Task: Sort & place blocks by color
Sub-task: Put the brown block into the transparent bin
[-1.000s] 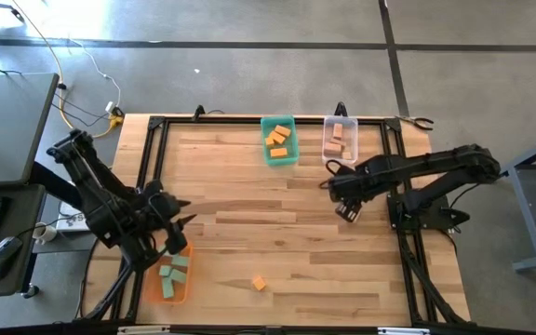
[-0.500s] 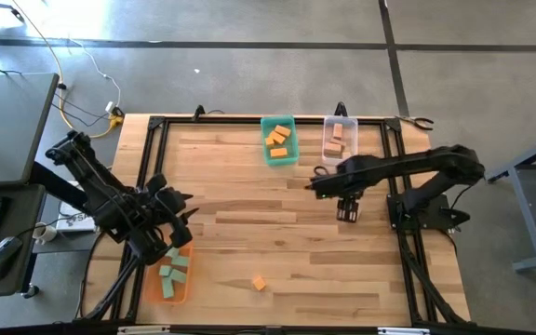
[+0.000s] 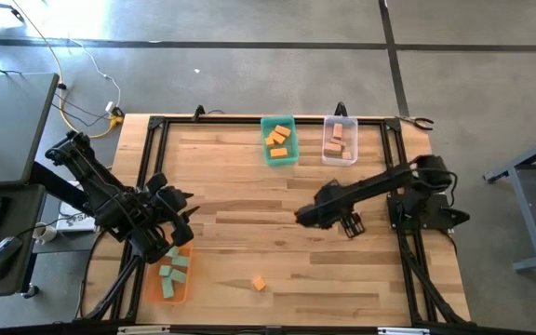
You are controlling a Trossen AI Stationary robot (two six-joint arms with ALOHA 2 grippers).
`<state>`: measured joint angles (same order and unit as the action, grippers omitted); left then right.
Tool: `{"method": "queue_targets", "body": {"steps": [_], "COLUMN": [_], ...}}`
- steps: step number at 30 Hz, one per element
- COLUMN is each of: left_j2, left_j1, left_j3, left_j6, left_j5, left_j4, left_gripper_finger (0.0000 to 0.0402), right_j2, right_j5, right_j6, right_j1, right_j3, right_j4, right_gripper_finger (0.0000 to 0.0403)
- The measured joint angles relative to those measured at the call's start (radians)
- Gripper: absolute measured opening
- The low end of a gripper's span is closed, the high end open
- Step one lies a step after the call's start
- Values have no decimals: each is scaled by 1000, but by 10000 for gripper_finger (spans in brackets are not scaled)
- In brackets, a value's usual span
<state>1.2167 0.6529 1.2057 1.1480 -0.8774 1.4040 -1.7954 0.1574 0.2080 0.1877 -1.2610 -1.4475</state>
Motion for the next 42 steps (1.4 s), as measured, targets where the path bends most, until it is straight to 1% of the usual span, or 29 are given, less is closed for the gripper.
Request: {"method": "queue_targets", "body": {"steps": [6, 8, 10, 11, 15, 20, 25, 30, 33, 37, 42], "left_j2": [0, 0, 0, 0, 0, 0, 0, 0, 0, 0, 0], "left_j1": [0, 0, 0, 0, 0, 0, 0, 0, 0, 0, 0], "left_j3": [0, 0, 0, 0, 0, 0, 0, 0, 0, 0, 0], "left_j6": [0, 0, 0, 0, 0, 0, 0, 0, 0, 1, 2], "left_j5": [3, 3, 4, 4, 4, 1, -1, -1, -1, -1, 3], "left_j4": [-1, -1, -1, -1, -1, -4, -9, -9, -11, -18, -21], "left_gripper_finger": [161, 161, 161, 161, 161, 161, 161, 161, 161, 161, 161], "right_j2": [-85, -90, -90, -87, -82, -82, -82, -74, -44, 13, 37], "right_j5": [-5, -13, -30, -18, 93, 94, 87, 75, 59, -13, -5], "right_j6": [-16, -25, -25, -24, -24, -22, -16, -28, -35, -18, 24], "right_j1": [63, 80, 94, 103, 133, 138, 133, 115, 97, 80, 83], "right_j3": [3, 38, 102, 135, 241, 312, 323, 282, 253, 248, 270], "right_j4": [-1, 12, 16, 16, 12, 19, 45, 60, 94, 197, 243], "right_gripper_finger": [218, 218, 218, 218, 218, 218, 218, 218, 218, 218, 218]}}
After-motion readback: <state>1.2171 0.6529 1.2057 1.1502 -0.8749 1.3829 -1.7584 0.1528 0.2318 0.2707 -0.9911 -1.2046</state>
